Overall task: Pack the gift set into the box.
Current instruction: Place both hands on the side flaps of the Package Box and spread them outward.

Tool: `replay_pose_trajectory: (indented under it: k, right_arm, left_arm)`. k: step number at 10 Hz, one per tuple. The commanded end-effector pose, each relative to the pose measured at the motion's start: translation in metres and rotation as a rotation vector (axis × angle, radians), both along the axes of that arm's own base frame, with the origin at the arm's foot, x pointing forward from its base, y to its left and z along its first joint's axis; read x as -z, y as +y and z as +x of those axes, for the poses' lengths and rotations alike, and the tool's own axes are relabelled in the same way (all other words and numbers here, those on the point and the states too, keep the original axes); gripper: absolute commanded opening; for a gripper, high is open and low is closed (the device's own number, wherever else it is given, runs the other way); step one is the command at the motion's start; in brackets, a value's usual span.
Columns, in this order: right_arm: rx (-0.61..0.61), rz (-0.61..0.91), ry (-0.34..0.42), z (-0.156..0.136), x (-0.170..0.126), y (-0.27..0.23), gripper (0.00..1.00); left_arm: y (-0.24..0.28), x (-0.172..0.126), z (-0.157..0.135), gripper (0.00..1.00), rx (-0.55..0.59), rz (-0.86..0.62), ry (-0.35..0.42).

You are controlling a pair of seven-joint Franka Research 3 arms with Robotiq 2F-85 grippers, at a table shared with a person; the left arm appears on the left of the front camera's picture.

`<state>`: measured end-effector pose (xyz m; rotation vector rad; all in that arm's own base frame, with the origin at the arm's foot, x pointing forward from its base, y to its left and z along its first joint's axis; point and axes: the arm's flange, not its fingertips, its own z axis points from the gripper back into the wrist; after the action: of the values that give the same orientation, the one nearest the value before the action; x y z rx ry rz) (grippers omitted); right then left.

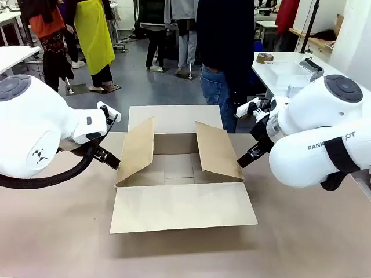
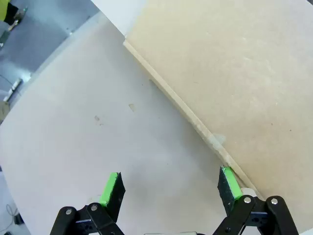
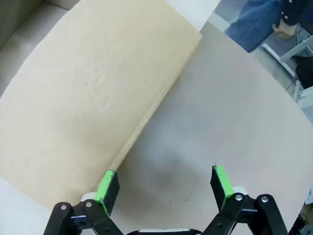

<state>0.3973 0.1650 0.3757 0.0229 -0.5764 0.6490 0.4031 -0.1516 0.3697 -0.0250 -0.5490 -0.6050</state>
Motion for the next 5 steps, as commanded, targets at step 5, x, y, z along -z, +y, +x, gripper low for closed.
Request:
replay_pose_trajectory:
  k: [5]
  right_arm:
    - [0.000,0.000,0.000,0.0000,0.0000,0.0000,1.00]
  left_arm:
    - [-0.0002,-0.0003,0.0000,1.00,0.000,0.000,-0.001]
